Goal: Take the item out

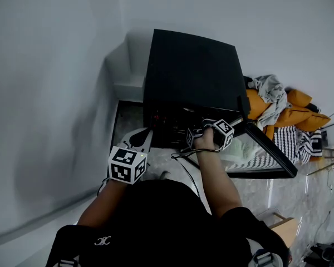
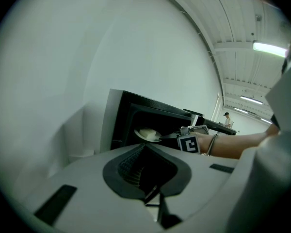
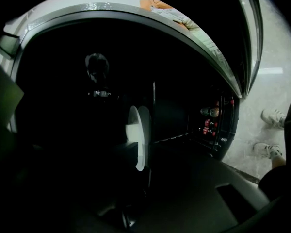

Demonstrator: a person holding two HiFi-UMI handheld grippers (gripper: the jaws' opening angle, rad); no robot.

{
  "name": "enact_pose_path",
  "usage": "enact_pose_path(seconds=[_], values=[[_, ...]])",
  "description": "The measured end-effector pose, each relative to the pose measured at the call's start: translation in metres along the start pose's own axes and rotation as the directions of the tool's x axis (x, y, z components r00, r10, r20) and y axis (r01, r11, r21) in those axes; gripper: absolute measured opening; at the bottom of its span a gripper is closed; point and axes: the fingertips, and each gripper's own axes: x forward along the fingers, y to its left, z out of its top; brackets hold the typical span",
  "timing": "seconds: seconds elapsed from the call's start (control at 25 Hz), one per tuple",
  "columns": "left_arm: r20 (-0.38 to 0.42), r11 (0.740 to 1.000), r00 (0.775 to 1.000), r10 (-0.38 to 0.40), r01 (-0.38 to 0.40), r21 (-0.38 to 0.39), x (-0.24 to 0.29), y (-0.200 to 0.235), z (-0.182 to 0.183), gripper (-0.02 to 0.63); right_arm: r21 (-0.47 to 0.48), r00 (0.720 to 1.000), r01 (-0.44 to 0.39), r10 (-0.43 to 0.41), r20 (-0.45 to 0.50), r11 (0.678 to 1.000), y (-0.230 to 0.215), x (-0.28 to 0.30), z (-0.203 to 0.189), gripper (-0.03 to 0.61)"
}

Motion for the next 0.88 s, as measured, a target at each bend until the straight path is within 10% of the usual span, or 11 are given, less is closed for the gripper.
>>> enact_pose_path(seconds=[0.88], values=[[-0.012,0.999,0.999,-0.032,0.032,-0.005,0.004,-0.006,-0.005,0.000,-0.052,1.000,0.003,-0.004,-0.017,0.999,-0.005,-0.011,-0.004,0.025]])
